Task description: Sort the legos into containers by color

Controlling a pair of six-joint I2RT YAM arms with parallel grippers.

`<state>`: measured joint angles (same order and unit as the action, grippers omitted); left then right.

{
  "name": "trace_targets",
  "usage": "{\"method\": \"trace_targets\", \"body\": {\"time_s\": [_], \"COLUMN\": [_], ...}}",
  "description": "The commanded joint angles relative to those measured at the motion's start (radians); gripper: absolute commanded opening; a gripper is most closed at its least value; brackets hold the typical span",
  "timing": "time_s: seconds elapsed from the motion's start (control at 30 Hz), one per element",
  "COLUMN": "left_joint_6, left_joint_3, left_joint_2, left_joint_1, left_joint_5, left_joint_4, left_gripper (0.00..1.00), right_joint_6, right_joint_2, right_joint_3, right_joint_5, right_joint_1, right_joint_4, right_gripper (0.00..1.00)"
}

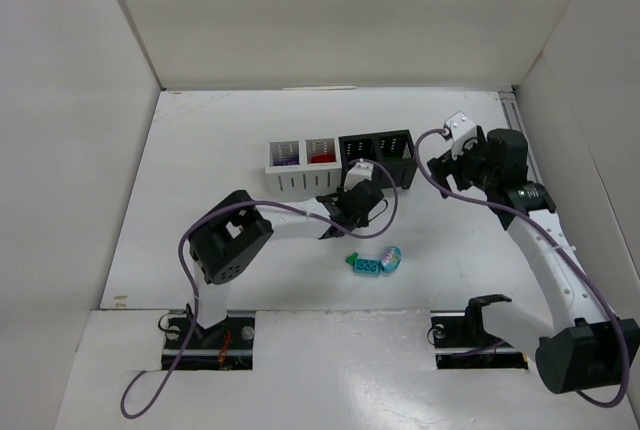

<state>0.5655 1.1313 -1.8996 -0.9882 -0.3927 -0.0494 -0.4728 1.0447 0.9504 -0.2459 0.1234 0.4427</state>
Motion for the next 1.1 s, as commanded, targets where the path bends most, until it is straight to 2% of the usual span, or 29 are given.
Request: {"method": "trace_targets", "body": {"time_s": [0.0,0.2,0.27,0.4,0.43,0.53,0.63,0.83,0.93,0.97,1.07], "left_joint_6": [-0.016,-0.101,-0.131,-0.186,-0.197,-0.206,-0.240,-0.240,-0.231,-0.231,-0.231], "left_joint_3": [0.061,0.107,0.175,0.332,0.364,0.471,0.590,0.852,0.864,0.864,0.864], "left_joint_2": [0.091,0.289,0.298,0.238,0.197,0.113,0.042,-0.157,-0.191,-0.191,-0.200], "left_joint_1": [-0.033,-0.046,-0.046,-0.023,-0.011,0.023,0.033,0.062,0.062,0.062,0.071], "left_joint_5": [-0.018,-0.011,-0.011,0.029,0.093,0.152,0.152,0.163,0.163,0.163,0.152], "left_joint_4": [0.054,0.065,0.065,0.105,0.105,0.096,0.086,0.186,0.186,0.186,0.195], "left_gripper": [0.12,0.12,0.12,0.12,0.12,0.12,0.12,0.12,0.15,0.22,0.23], "right_joint_6": [-0.007,0.075,0.094,0.106,0.106,0.106,0.106,0.106,0.097,0.097,0.097], "right_joint_2": [-0.054,-0.147,-0.190,-0.232,-0.245,-0.245,-0.245,-0.236,-0.236,-0.227,-0.227], "right_joint_3": [-0.012,-0.079,-0.113,-0.142,-0.142,-0.151,-0.164,-0.185,-0.194,-0.194,-0.194], "right_joint_5": [0.029,0.219,0.232,0.250,0.250,0.241,0.229,0.229,0.229,0.238,0.238], "right_joint_1": [-0.022,-0.033,-0.033,-0.033,-0.033,-0.042,-0.042,-0.042,-0.042,-0.042,-0.042], "right_joint_4": [0.007,0.041,0.041,0.041,0.041,0.041,0.041,0.041,0.041,0.041,0.041], "right_gripper": [0.92,0.94,0.94,0.94,0.94,0.95,0.95,0.95,0.96,0.96,0.96]}}
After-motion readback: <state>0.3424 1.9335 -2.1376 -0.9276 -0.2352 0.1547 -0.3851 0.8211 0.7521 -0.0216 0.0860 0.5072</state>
